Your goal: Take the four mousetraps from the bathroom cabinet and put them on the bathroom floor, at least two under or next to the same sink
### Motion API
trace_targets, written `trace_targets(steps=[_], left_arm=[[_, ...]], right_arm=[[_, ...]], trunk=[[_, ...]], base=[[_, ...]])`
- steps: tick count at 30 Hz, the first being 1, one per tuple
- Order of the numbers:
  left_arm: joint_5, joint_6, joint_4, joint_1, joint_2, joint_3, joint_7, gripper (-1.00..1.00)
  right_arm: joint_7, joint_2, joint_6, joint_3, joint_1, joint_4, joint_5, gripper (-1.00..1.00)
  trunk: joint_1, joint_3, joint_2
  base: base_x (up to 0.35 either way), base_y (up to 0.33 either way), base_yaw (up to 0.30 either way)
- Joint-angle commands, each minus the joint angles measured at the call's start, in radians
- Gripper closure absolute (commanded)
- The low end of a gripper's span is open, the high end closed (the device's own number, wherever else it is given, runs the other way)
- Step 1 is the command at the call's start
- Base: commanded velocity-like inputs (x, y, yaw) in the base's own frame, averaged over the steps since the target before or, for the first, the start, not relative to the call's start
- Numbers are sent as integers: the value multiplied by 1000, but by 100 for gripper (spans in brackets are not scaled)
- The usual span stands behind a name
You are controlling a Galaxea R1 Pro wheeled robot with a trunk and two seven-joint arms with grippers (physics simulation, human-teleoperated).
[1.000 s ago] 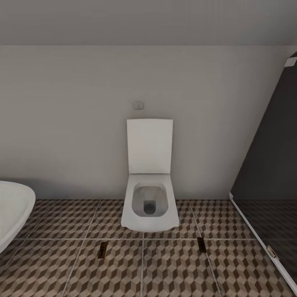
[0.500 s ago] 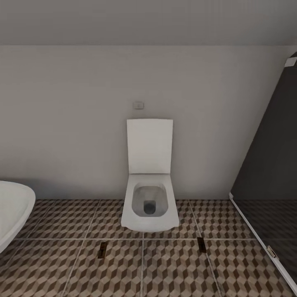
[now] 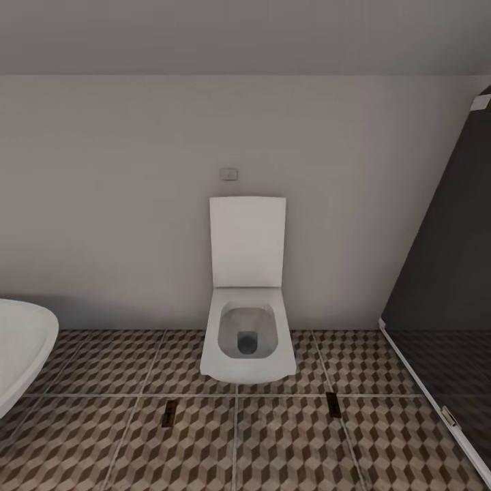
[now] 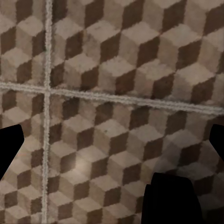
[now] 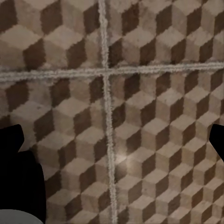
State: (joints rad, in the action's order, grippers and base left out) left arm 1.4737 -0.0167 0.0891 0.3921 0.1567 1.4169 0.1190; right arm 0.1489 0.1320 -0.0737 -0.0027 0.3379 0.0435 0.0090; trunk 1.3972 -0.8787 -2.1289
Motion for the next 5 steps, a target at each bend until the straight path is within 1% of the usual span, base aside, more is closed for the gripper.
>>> trace_targets(steps=[1, 5], left_arm=[[7, -2, 5, 1, 1, 8, 8, -100], [7, -2, 5, 1, 1, 8, 8, -100]], right_arm=[[2, 0, -8, 0, 2, 5, 1, -100], [3, 0, -8, 0, 2, 5, 1, -100]], trunk=[[0, -1, 0], [0, -1, 0]], base=[[0, 0, 0], [0, 0, 0]])
